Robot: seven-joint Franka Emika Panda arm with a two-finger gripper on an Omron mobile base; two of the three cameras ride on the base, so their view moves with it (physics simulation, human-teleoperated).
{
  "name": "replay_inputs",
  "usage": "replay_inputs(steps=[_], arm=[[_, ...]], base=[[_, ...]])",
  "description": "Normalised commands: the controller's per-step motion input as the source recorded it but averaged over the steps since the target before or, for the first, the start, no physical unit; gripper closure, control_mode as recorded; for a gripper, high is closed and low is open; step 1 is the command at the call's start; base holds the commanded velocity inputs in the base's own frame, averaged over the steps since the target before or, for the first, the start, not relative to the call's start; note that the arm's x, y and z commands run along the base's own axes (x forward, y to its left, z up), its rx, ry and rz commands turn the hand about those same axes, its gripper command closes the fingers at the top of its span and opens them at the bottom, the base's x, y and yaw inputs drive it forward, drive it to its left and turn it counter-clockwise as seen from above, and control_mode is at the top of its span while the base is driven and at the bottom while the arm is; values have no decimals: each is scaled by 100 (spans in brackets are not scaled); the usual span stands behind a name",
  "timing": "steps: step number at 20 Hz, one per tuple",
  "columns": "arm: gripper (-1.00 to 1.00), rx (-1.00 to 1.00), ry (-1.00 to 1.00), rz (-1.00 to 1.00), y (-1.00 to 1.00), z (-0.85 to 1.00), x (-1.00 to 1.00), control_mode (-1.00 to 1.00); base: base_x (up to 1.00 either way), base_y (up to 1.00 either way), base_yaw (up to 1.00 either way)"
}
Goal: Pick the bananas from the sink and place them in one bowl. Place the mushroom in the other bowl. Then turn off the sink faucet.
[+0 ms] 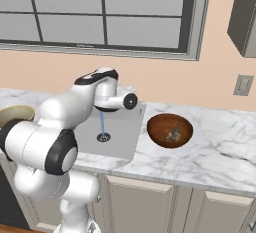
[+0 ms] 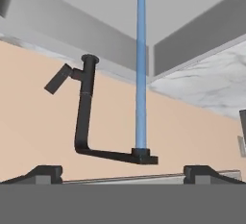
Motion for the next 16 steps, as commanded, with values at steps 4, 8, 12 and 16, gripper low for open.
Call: replay_inputs(steps=[4, 8, 12, 16], arm=[[-100, 0, 0, 0, 0, -17, 19, -100], [-100, 0, 0, 0, 0, -11, 24, -100], [-100, 1, 5, 0, -13, -1, 27, -100], [-100, 2, 5, 0, -9, -9, 33, -100]], base=[[0, 0, 0], [0, 0, 0], [0, 0, 0], [0, 0, 0]])
